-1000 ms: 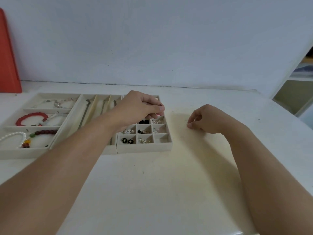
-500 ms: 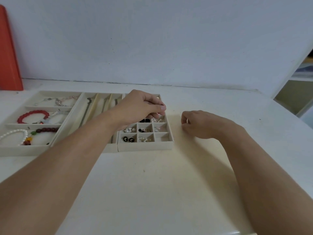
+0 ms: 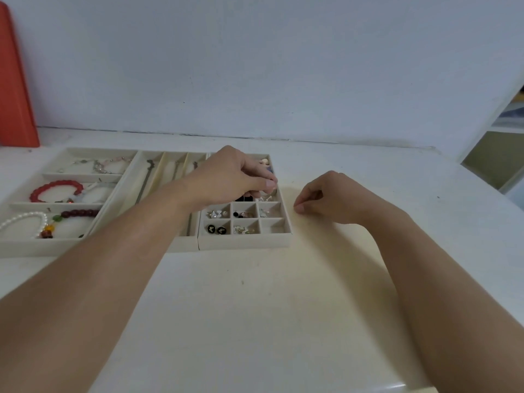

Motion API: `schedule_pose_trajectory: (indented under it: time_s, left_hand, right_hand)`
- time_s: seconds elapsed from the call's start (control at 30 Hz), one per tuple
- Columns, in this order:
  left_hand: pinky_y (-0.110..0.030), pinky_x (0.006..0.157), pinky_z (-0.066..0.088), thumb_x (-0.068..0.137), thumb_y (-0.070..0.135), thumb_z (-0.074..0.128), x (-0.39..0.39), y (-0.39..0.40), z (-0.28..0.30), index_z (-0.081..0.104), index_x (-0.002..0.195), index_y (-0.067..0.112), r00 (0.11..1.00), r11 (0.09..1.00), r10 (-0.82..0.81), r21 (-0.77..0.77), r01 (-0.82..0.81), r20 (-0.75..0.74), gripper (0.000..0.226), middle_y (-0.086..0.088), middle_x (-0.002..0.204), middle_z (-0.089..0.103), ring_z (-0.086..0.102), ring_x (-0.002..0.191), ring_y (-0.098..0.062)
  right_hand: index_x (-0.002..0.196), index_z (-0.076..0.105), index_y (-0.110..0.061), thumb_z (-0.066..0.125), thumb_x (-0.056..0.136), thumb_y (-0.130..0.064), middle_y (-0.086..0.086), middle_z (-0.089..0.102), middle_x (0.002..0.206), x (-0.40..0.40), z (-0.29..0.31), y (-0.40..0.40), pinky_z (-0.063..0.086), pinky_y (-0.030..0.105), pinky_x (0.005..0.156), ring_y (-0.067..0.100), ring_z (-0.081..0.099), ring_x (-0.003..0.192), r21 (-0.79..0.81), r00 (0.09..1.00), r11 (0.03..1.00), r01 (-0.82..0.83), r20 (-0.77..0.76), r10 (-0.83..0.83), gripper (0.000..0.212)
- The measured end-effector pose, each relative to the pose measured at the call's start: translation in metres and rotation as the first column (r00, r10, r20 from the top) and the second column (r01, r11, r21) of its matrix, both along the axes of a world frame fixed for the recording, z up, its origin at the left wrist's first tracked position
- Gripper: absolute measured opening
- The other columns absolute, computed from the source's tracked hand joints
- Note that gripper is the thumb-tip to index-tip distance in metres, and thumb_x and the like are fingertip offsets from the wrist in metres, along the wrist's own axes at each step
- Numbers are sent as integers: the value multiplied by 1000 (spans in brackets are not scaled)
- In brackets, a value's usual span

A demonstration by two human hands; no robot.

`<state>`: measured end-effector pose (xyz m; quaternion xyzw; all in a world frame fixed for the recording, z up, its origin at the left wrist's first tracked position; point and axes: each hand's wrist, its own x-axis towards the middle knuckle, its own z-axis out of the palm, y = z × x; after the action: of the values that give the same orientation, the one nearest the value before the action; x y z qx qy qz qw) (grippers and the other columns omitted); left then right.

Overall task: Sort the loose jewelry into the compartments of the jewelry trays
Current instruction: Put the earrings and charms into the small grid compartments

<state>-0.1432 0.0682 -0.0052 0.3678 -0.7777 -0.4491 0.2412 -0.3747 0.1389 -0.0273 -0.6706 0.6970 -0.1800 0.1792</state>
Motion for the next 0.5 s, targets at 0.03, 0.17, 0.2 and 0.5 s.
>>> schedule_pose_trajectory:
  time_s: [0.03, 0.17, 0.2, 0.5]
  left_hand:
    - [-3, 66, 48, 85, 23, 80, 2, 0, 3, 82, 91, 27, 998, 999, -1, -40, 4, 65, 8, 10, 80, 78, 72, 76, -4]
    - [-1, 46, 34, 85, 29, 80, 3, 2, 11, 83, 89, 32, 972, 991, -34, -122, 64, 232, 5, 14, 62, 71, 54, 47, 6]
    - [-3, 42, 31, 84, 28, 81, 2, 4, 12, 82, 87, 31, 965, 988, -51, -129, 87, 256, 5, 16, 55, 67, 49, 41, 5]
    - [-12, 57, 46, 78, 25, 85, -6, 14, 10, 79, 77, 27, 911, 957, -135, -185, 222, 390, 7, 14, 69, 73, 65, 62, 0]
  right_hand:
    - [74, 75, -39, 80, 85, -23, -33, 66, 66, -1, 1, 0, 38, 0, 55, -17, 59, 69, -8, 1000, 1000, -2, 15, 2, 20]
    - [74, 77, -36, 81, 82, -16, -26, 70, 67, -2, 3, 0, 40, 0, 56, -13, 63, 68, -60, 999, 998, 4, 54, -1, 22]
    - [75, 78, -35, 80, 81, -14, -24, 71, 66, -2, 3, 0, 40, 1, 55, -12, 64, 66, -70, 998, 998, 3, 62, 1, 22]
    - [70, 75, -42, 80, 82, -24, -27, 70, 74, 4, -3, -2, 45, 3, 59, -6, 65, 74, -71, 998, 996, -55, 37, 57, 23]
